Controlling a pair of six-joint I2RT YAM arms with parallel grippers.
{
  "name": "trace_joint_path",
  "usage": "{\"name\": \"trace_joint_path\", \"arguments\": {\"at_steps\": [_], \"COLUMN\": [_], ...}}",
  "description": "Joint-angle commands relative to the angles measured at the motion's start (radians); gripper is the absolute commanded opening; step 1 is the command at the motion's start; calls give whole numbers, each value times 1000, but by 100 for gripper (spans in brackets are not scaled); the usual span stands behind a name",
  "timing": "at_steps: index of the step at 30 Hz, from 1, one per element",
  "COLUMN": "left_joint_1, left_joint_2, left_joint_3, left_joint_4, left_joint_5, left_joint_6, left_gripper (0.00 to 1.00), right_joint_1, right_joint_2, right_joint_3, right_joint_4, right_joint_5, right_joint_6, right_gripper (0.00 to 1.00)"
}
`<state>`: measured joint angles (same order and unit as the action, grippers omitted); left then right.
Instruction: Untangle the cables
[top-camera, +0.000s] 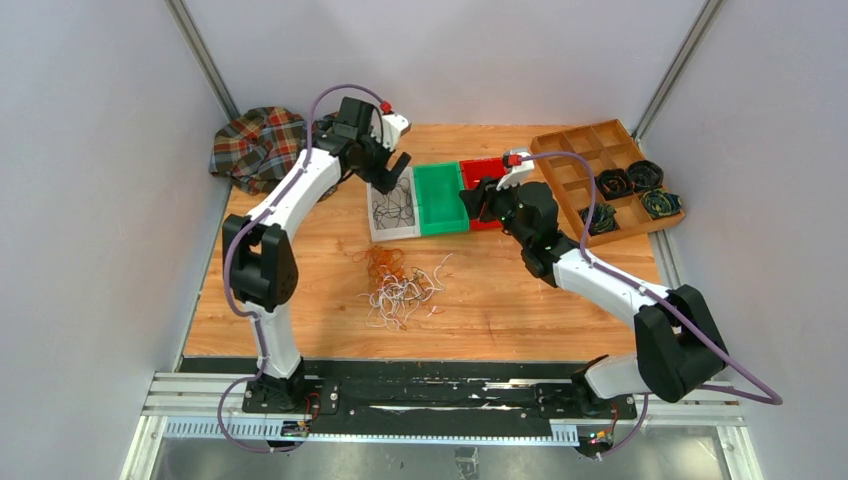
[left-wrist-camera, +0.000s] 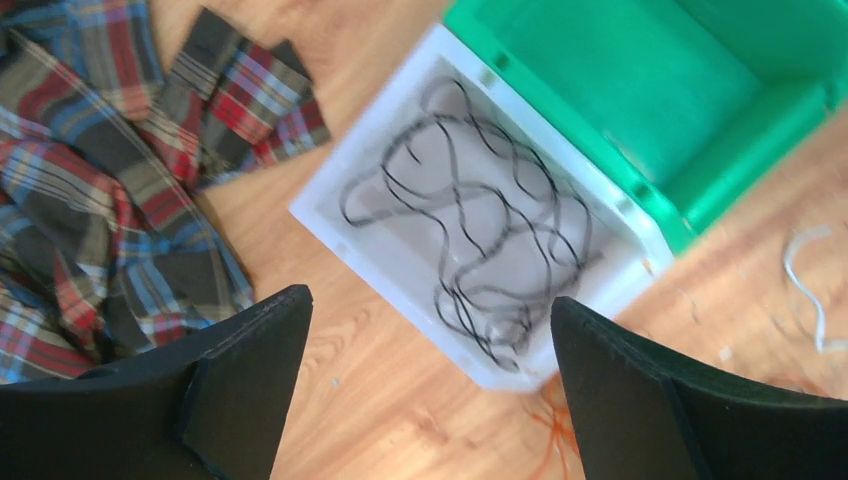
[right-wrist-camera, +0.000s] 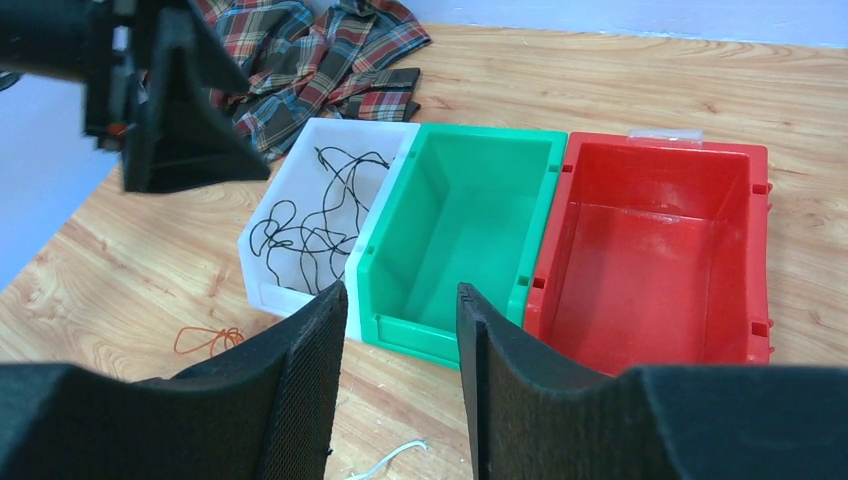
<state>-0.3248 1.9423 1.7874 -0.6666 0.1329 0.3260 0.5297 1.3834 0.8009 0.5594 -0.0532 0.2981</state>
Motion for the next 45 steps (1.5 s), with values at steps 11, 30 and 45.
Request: {"name": "trace_joint_path", "arguments": {"at_steps": [11, 30, 45], "left_joint_1": [-3, 47, 77], "left_joint_2": [-124, 86, -50], "left_joint_3": [-362, -248, -189], "left_joint_4": [75, 218, 63], "left_joint_5": [42, -229, -76], "left_joint_6": [85, 174, 145], "left_gripper": [89, 85, 96], "right_joint_1": [29, 169, 237], "right_joint_2": [-40, 0, 19], "right_joint_3": [-46, -49, -18], "right_joint_4": [-11, -23, -43], "right_joint_5": [-2, 12, 14], "right_joint_6": [-7, -10, 5], "right_gripper": [39, 36, 50]}}
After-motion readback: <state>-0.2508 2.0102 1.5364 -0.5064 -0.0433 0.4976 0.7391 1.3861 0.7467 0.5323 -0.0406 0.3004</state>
